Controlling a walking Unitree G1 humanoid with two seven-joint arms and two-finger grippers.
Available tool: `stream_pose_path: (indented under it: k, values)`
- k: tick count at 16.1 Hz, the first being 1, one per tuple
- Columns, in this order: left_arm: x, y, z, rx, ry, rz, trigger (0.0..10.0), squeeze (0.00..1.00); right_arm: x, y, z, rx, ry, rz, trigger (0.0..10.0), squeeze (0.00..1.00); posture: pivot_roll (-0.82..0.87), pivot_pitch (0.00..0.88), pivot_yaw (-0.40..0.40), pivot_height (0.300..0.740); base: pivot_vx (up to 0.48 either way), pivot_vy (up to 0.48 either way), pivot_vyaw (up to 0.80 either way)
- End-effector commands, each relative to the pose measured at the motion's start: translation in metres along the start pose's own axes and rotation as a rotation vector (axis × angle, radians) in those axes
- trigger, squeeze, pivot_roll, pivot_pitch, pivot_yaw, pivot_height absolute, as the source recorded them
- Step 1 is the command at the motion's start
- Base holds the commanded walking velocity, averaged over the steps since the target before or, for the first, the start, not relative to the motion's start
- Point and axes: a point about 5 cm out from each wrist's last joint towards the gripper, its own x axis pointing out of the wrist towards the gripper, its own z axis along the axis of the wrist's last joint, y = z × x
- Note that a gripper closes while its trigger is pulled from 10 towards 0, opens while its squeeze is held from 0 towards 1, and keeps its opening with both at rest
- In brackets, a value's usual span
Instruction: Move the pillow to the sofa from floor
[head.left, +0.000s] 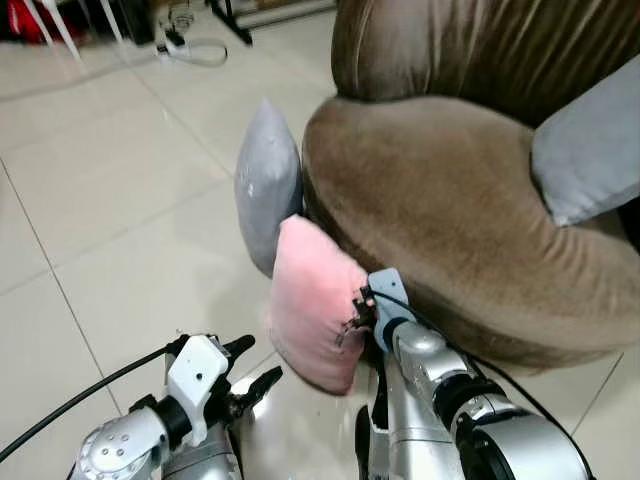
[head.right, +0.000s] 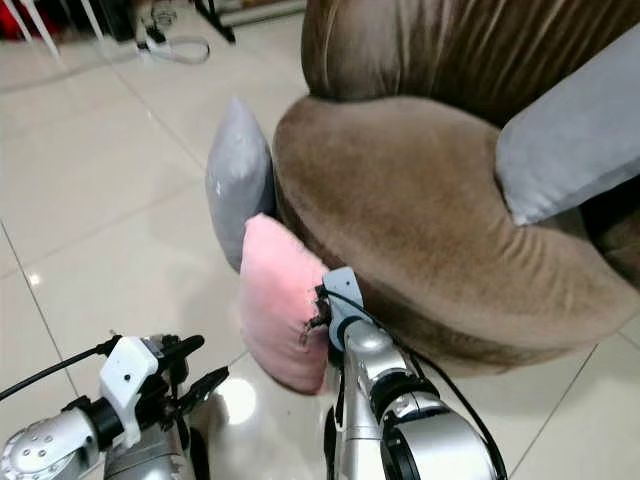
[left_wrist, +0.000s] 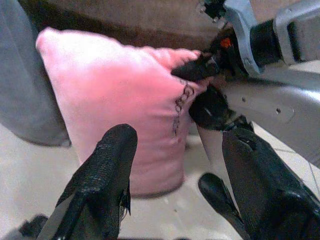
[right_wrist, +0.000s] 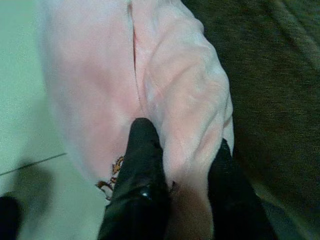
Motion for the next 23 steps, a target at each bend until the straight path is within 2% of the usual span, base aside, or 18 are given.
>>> stream_pose_path:
  k: [1,3,5,6,7,8,10,11,12,13,14,17,21,23]
  values:
    - [0.002,-0.004,-0.007,0.001,0.016,-0.002,10.0,0.09,-0.001,0.007,-0.009,0.008,0.013,0.069,0.0,0.00,0.02,0.000,-0.059,0.461,0.000,0.000,0.00]
    - [0.002,-0.001,-0.008,0.009,0.008,0.037,10.0,0.09,-0.002,0.015,-0.007,0.014,-0.023,0.149,0.0,0.00,0.02,0.000,-0.057,0.461,0.000,0.000,0.00]
    - [0.004,0.016,-0.001,0.037,-0.049,0.172,10.0,0.09,-0.001,0.020,0.019,0.108,-0.175,0.227,0.0,0.00,0.01,0.000,-0.047,0.461,0.000,0.000,0.00]
    - [0.005,0.027,0.007,0.050,-0.087,0.238,10.0,0.09,-0.004,0.017,0.038,0.177,-0.272,0.247,0.0,0.00,0.00,0.000,-0.046,0.461,0.000,0.000,0.00]
    - [0.007,0.033,0.013,0.054,-0.115,0.284,10.0,0.09,-0.007,0.015,0.050,0.208,-0.334,0.262,0.0,0.00,0.00,0.000,-0.042,0.461,0.000,0.000,0.00]
    - [0.009,0.039,0.023,0.050,-0.160,0.332,10.0,0.09,-0.017,0.012,0.065,0.232,-0.428,0.285,0.0,0.00,-0.01,0.000,-0.035,0.461,0.000,0.000,0.00]
    - [0.011,0.045,0.043,0.038,-0.252,0.409,10.0,0.09,-0.051,0.008,0.093,0.278,-0.596,0.314,0.0,0.00,-0.04,0.000,-0.022,0.461,0.000,0.000,0.00]
    - [0.011,0.044,0.053,0.063,-0.290,0.460,10.0,0.08,-0.092,0.001,0.114,0.325,-0.741,0.303,0.0,0.00,-0.05,0.000,-0.011,0.461,0.000,0.000,0.00]
    - [0.011,0.043,0.055,0.070,-0.296,0.471,10.0,0.09,-0.103,-0.002,0.118,0.323,-0.780,0.284,0.0,0.00,-0.05,0.000,-0.011,0.461,0.000,0.000,0.00]
    - [0.011,0.041,0.058,0.072,-0.308,0.480,10.0,0.09,-0.113,-0.008,0.120,0.326,-0.778,0.213,0.0,0.00,-0.05,0.000,-0.009,0.461,0.000,0.000,0.00]
    - [0.012,0.041,0.061,0.085,-0.310,0.498,10.0,0.08,-0.127,-0.017,0.127,0.320,-0.838,0.152,10.0,0.00,-0.05,0.000,-0.011,0.461,0.000,0.000,0.00]
    - [0.015,0.044,0.070,0.105,-0.325,0.538,10.0,0.07,-0.148,-0.044,0.140,0.342,-0.878,-0.049,10.0,0.00,-0.06,0.000,-0.011,0.481,0.000,0.000,0.00]
    - [0.018,0.050,0.080,0.139,-0.346,0.561,10.0,0.07,-0.166,-0.067,0.171,0.423,-0.960,-0.199,10.0,0.00,-0.06,0.000,-0.016,0.521,0.000,0.000,0.00]
    - [0.018,0.057,0.085,0.172,-0.344,0.572,10.0,0.07,-0.182,-0.082,0.196,0.409,-1.042,-0.266,10.0,0.00,-0.05,0.000,-0.018,0.541,0.000,0.000,0.00]
